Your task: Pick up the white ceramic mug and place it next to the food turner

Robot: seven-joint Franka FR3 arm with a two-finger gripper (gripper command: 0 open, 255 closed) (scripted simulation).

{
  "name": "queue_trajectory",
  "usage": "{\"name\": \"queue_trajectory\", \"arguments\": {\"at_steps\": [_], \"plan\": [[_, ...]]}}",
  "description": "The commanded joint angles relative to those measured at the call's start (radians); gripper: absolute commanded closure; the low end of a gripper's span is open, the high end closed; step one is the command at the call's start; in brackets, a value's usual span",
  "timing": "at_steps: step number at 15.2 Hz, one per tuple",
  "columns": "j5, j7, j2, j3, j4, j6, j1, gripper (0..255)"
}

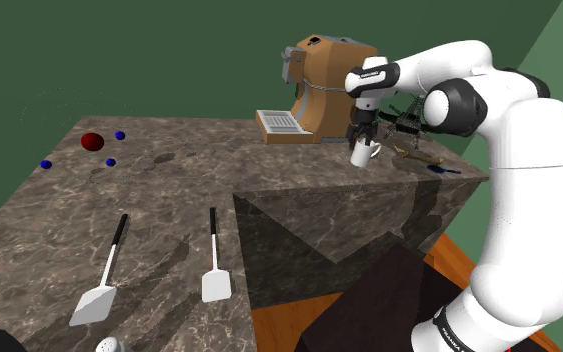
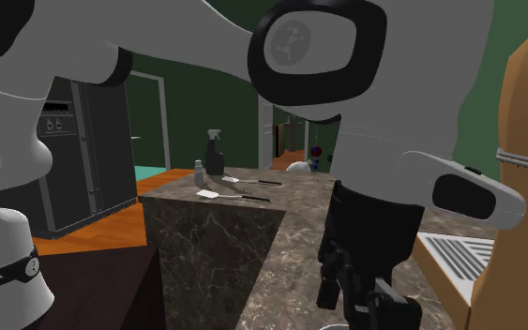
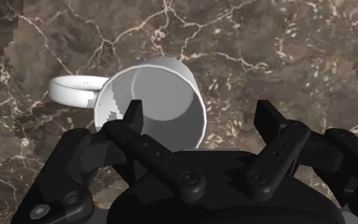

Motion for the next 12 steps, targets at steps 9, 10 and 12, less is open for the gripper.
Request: {"name": "queue_trajectory", "arguments": {"at_steps": [9,10,12], "plan": [[0.001,-0.001,0.001,0.001,-0.035,0.036,0.002,0],[0.001,-0.001,0.001,0.001,-0.035,0.036,0.002,255],[0.001,-0.001,0.001,0.001,-0.035,0.036,0.002,255]]}}
